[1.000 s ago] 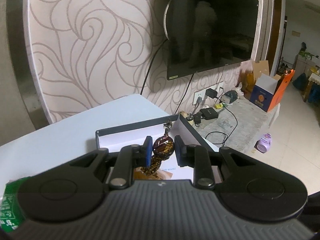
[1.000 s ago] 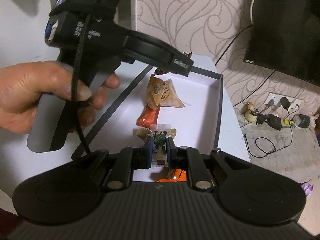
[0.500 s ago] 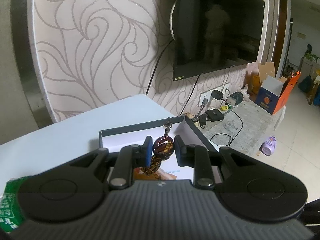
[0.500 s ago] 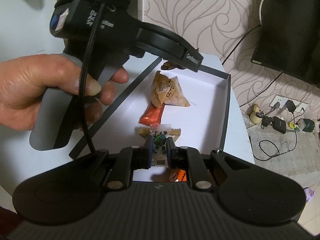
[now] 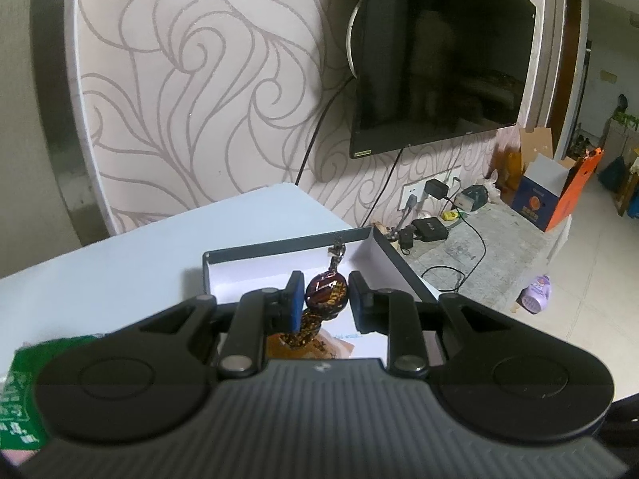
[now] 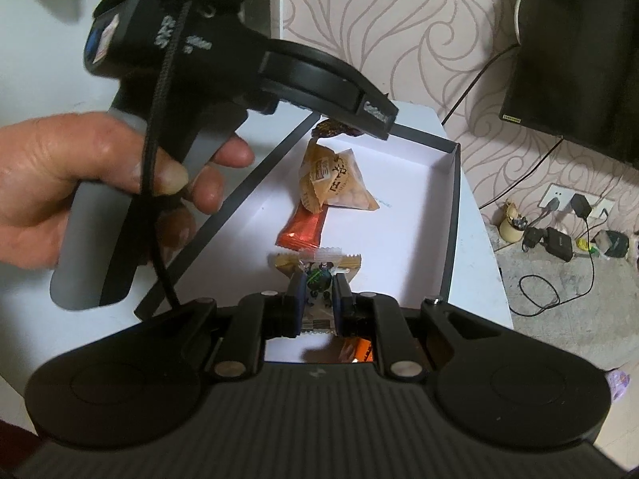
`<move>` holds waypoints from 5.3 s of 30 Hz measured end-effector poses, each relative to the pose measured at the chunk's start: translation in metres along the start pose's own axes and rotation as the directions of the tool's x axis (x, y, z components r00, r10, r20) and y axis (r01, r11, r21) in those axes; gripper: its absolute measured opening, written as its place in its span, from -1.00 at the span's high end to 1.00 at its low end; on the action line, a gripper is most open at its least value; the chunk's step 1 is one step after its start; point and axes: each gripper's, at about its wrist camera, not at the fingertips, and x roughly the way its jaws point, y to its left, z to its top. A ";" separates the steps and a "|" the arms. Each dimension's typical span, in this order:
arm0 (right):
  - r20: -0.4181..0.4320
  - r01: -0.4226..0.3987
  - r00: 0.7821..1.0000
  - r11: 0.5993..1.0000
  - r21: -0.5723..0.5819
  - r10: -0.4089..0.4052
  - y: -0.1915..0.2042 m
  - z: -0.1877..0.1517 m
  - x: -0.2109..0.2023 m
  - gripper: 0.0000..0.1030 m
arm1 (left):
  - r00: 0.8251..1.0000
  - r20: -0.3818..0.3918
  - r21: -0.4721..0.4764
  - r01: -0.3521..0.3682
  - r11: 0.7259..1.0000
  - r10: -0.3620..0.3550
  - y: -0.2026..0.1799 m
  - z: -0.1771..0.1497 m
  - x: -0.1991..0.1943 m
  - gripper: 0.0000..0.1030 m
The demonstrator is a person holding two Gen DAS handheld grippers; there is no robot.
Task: Organize snacks
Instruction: 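Open right gripper dropping clear candy while left gripper drops gold candy into box, then move right tool to green chip bag while left tool approaches clear printed packet, then close right gripper on green chip bag while left gripper closes on clear packet, then lift green bag with right gripper while left gripper lifts clear packet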
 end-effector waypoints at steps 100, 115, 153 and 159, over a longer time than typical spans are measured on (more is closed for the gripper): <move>-0.062 0.029 0.998 0.998 0.059 -0.026 0.179 0.014 0.046 -0.49 | 0.946 -0.114 -0.215 -0.321 0.922 0.302 0.218 -0.101 -0.117 -0.24; -0.071 0.045 0.996 0.999 -0.027 -0.047 0.189 0.022 0.056 -0.79 | 0.930 -0.188 -0.224 -0.354 0.908 0.316 0.222 -0.099 -0.071 -0.38; -0.050 0.007 0.999 1.000 -0.023 -0.008 0.209 0.007 0.037 -0.45 | 0.957 -0.153 -0.200 -0.274 0.941 0.246 0.210 -0.117 -0.104 -0.18; -0.055 0.018 0.998 1.000 0.001 -0.018 0.208 0.005 0.036 -0.45 | 0.961 -0.149 -0.199 -0.262 0.944 0.235 0.212 -0.123 -0.111 -0.17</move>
